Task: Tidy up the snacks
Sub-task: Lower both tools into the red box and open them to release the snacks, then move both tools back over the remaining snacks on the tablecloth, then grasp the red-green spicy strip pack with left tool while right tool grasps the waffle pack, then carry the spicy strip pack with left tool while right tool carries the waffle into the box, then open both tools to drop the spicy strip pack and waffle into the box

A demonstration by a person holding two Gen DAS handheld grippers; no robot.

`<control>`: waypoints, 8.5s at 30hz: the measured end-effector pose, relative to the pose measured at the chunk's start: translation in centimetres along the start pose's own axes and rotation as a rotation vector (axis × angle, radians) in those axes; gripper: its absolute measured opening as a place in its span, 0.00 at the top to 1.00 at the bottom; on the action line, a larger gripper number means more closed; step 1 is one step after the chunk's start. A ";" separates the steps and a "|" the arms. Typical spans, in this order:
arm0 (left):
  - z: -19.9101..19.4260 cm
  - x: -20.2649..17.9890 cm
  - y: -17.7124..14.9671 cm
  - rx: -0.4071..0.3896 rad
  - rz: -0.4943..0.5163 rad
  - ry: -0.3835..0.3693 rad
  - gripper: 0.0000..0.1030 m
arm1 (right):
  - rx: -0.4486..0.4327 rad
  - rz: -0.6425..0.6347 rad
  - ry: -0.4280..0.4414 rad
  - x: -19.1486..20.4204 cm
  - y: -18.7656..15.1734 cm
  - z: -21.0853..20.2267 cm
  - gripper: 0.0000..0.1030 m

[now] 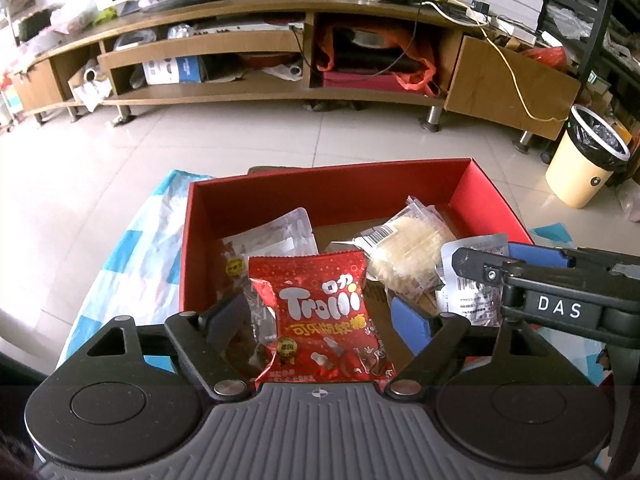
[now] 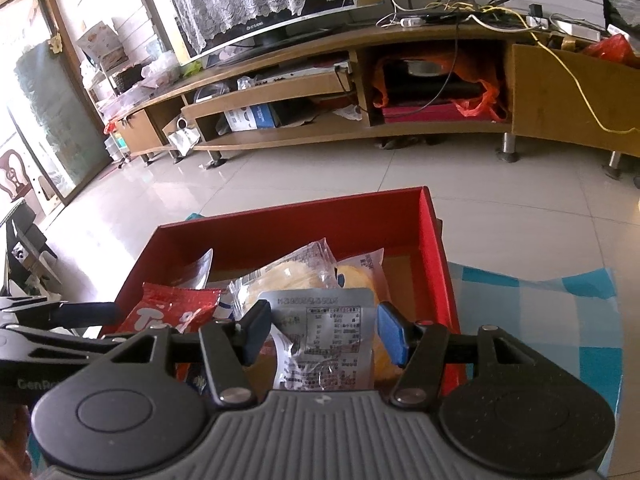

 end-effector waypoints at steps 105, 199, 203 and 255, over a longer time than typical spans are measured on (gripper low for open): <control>-2.1 -9.9 -15.8 0.202 0.463 -0.226 0.41 | 0.264 -0.216 -0.209 -3.6 -13.3 -5.9 0.20; -0.6 0.8 1.9 -0.057 0.008 -0.109 0.41 | -0.017 -0.047 -0.070 1.4 0.2 1.6 0.17; -0.9 0.6 1.8 -0.066 0.014 -0.083 0.30 | -0.040 -0.025 -0.077 1.0 0.5 0.8 0.15; -1.4 0.3 -0.3 -0.017 -0.055 0.003 0.05 | -0.070 -0.032 -0.096 1.2 -0.7 -2.6 0.12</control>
Point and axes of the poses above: each gripper's, at about its wrist camera, not at the fingertips, and z roughly the way its jaws point, x to its left, y to its top, the point moved 2 cm from there along z, roughly the way its jaws point, and after that the axes turned 6 degrees about z, right-handed, at the moved point
